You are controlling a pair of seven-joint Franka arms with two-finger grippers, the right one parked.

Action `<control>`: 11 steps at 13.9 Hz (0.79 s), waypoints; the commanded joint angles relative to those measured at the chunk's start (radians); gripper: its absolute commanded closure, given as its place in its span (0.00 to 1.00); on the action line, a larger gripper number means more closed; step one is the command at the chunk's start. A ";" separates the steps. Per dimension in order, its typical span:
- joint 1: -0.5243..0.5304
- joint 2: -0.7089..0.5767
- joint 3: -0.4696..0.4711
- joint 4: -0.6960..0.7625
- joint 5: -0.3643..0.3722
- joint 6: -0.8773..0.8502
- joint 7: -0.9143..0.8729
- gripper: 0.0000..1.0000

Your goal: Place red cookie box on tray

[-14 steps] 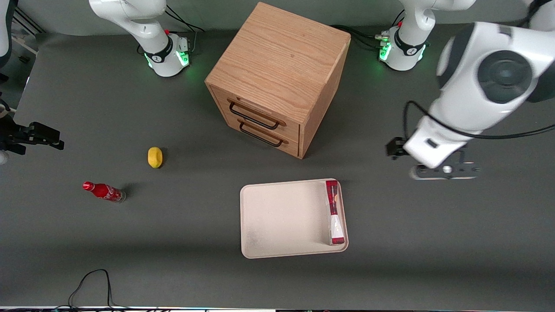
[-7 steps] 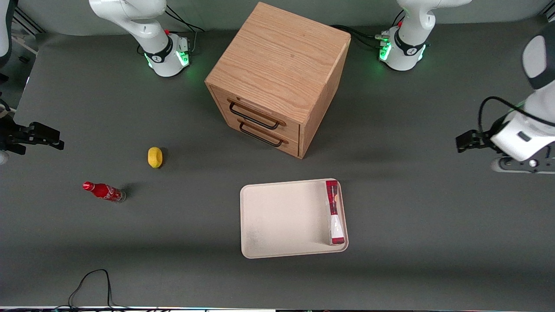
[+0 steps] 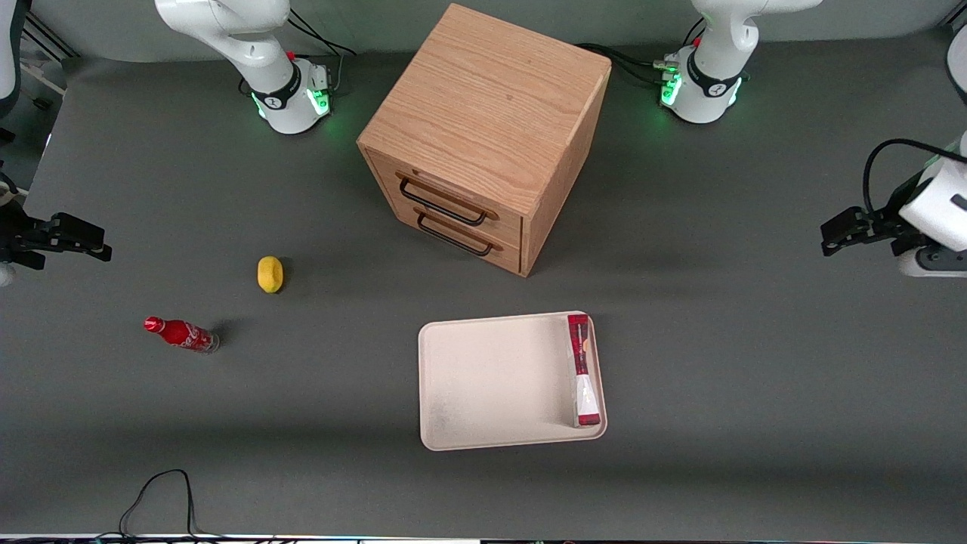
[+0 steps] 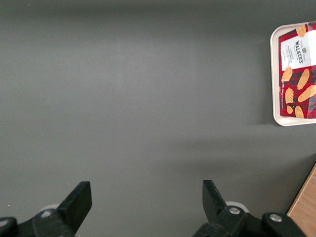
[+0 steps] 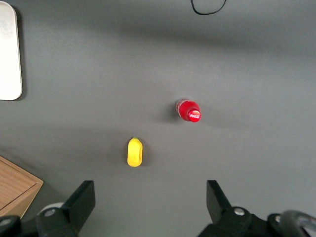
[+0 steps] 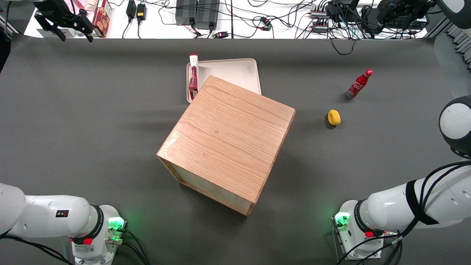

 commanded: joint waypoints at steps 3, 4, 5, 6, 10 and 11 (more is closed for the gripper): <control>-0.026 -0.006 0.022 0.069 -0.024 -0.084 -0.062 0.00; -0.026 0.000 0.019 0.088 -0.024 -0.106 -0.059 0.00; -0.025 0.000 0.013 0.088 -0.025 -0.111 -0.059 0.00; -0.018 0.000 0.005 0.085 -0.027 -0.112 -0.054 0.00; -0.018 -0.001 0.002 0.086 -0.031 -0.138 -0.024 0.00; -0.018 0.000 0.004 0.085 -0.031 -0.140 -0.025 0.00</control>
